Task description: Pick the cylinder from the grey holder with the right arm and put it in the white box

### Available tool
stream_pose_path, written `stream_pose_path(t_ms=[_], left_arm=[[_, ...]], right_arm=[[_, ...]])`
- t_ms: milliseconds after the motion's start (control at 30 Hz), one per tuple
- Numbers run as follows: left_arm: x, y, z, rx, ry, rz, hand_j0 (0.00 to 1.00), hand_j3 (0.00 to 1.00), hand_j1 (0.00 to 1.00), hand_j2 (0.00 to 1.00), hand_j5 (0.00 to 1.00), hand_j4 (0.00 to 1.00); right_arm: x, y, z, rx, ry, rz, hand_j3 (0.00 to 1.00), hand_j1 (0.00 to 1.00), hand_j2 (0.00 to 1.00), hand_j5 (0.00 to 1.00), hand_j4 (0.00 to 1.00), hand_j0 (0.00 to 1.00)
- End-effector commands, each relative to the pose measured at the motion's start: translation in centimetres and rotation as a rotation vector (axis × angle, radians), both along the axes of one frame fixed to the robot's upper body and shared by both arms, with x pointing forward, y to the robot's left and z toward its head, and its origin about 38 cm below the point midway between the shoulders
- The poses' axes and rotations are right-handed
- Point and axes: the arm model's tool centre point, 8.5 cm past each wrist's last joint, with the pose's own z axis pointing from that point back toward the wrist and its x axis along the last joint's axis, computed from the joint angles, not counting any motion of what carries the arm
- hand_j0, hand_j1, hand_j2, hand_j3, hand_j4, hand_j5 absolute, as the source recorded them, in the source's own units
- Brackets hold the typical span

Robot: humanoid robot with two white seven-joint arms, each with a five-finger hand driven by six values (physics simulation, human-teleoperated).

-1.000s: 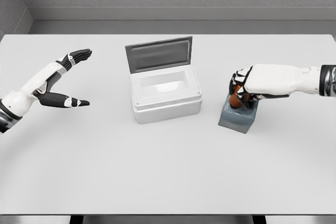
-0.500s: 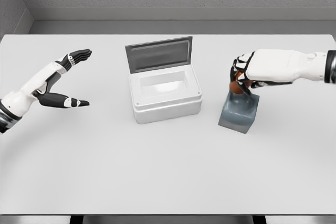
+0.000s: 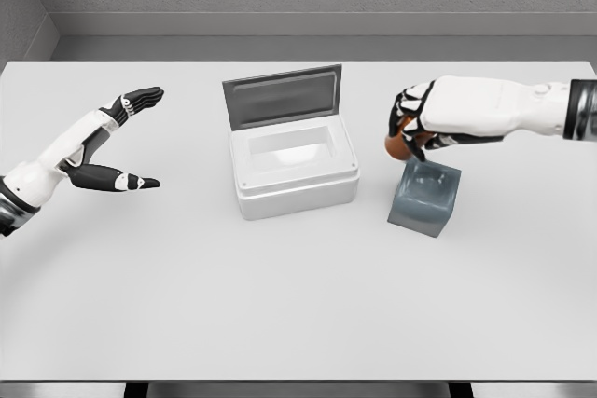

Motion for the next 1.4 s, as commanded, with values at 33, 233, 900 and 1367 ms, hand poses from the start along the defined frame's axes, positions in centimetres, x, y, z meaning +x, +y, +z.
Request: stream_pose_path(t_ms=[33,233,900,1367], left_arm=[[0.0,0.0,0.1,-0.007,0.002,0.002,1.0,1.0,1.0,1.0,1.0,1.0],[0.1,0.0,0.1,-0.008,-0.001,0.0,1.0,1.0,1.0,1.0,1.0,1.0],[-0.1,0.0,-0.1,-0.001,0.005,-0.001,1.0,1.0,1.0,1.0,1.0,1.0],[-0.1,-0.5,0.9,0.027,-0.029,-0.037,1.0,1.0,1.0,1.0,1.0,1.0]], right_arm=[[0.1,0.3,0.4,0.033,0.005,0.002,0.23,0.23,0.23,0.23,0.23,0.23],[0.2,1.4,0.5,0.064,0.012,0.022,0.23,0.23,0.23,0.23,0.23,0.23],[0.6,2.9,0.1,0.078,0.021,0.051,0.23,0.23,0.23,0.23,0.23,0.23],[0.7,4.6,0.7,0.1,0.005,0.088,0.22,0.22,0.22,0.22,0.22,0.22]])
